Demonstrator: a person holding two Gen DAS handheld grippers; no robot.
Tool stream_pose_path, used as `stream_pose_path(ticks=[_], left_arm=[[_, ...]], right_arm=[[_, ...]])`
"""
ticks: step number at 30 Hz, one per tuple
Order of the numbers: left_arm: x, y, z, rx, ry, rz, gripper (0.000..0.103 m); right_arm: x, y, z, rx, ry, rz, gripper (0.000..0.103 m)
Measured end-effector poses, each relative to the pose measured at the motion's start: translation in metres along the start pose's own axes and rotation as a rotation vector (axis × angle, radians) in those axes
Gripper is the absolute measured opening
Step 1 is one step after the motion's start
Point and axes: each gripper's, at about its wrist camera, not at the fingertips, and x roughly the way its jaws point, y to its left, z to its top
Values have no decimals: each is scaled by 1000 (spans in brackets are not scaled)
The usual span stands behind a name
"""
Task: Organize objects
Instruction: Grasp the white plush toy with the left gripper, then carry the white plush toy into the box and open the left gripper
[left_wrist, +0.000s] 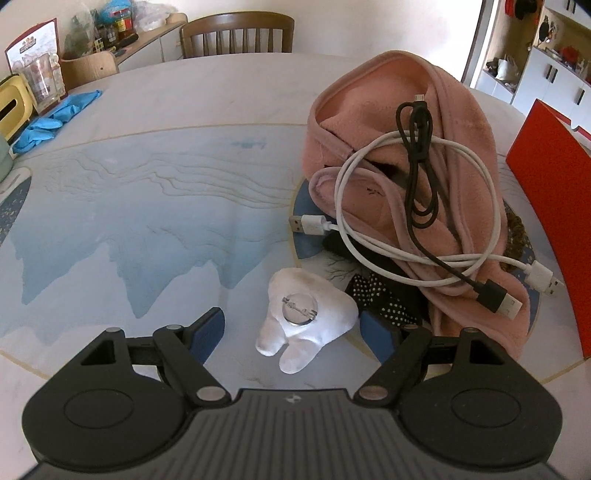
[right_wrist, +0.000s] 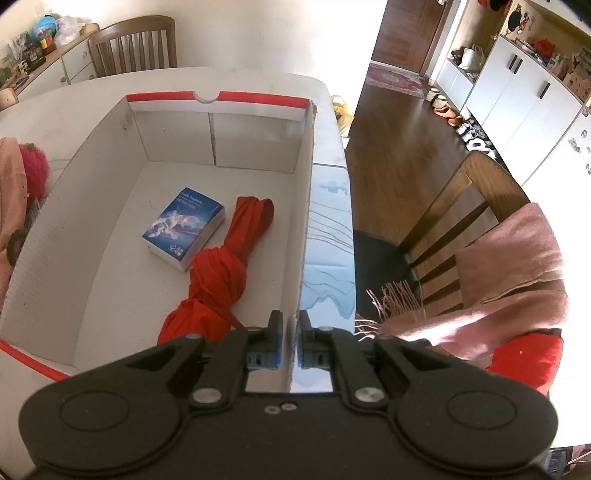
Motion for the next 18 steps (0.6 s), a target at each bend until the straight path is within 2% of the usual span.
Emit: stream_pose_path(ticks=[1,6,9,18], left_arm=[[0,1,0,-1,-3,0,80],[-2,1,-1,-2,-14,-11,60],[-3,-1,0,5,-18,-19,52],[-20,-7,0,17,-39,-15,49]], right_arm=[[0,0,0,1,-1,-2,6],[0,-1,0,5,-1,-4,4],[0,-1,0,4,-2,-5,4],[0,-2,0,5,-3,-3,4]])
